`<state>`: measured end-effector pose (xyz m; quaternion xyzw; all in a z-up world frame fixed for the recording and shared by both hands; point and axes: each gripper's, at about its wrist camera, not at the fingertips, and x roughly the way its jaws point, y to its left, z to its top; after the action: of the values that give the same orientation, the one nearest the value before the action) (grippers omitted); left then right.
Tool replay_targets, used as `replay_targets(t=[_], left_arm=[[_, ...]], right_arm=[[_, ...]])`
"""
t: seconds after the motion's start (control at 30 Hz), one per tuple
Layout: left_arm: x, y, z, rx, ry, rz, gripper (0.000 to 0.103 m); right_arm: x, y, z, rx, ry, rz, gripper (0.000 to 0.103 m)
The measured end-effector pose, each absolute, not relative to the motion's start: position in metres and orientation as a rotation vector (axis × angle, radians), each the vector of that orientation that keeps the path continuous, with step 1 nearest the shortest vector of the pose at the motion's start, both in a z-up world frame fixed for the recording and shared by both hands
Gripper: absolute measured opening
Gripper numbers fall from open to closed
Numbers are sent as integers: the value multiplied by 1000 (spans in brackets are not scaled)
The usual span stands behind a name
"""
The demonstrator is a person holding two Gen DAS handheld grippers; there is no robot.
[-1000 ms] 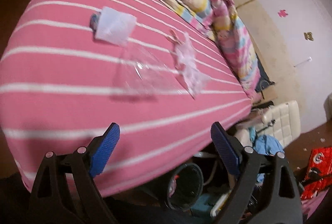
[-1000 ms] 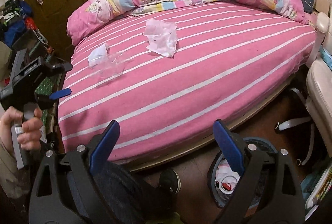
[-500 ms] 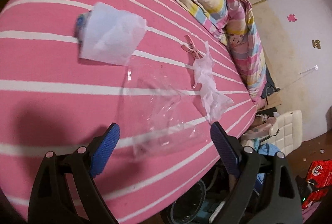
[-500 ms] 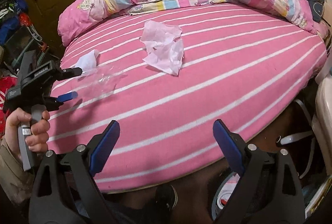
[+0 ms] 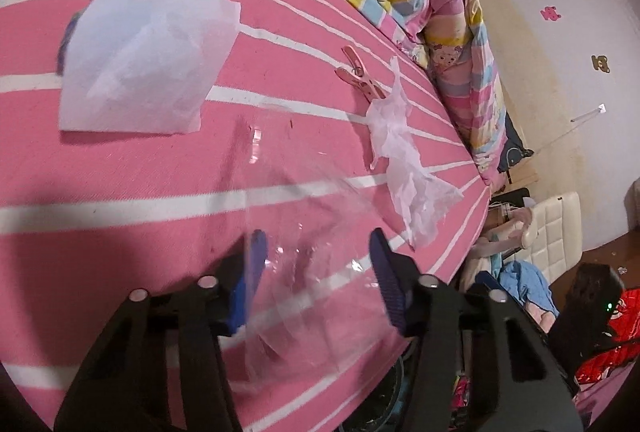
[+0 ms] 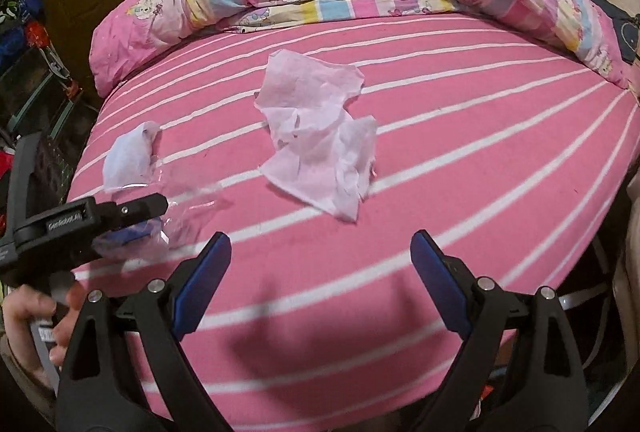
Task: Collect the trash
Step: 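Grasp the clear plastic bag with left tool while right grasps white tissue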
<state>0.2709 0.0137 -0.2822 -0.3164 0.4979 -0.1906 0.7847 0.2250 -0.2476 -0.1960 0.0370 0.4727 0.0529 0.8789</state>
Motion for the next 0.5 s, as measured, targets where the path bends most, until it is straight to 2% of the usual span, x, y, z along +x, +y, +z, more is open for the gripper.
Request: replay_targets(t=[0.13,0.33,0.5], left_arm=[[281,9,-289,-709,1078,-427,37],[290,-4,-295,-742,1082,-481,15],[290,-10,-293,-727,1071,-501,6]], right_arm=[[244,-247,-206,81,988,105,90],[277,-252,-225,89,1002,77,90],[298,-254,-240,83,1019,70,90]])
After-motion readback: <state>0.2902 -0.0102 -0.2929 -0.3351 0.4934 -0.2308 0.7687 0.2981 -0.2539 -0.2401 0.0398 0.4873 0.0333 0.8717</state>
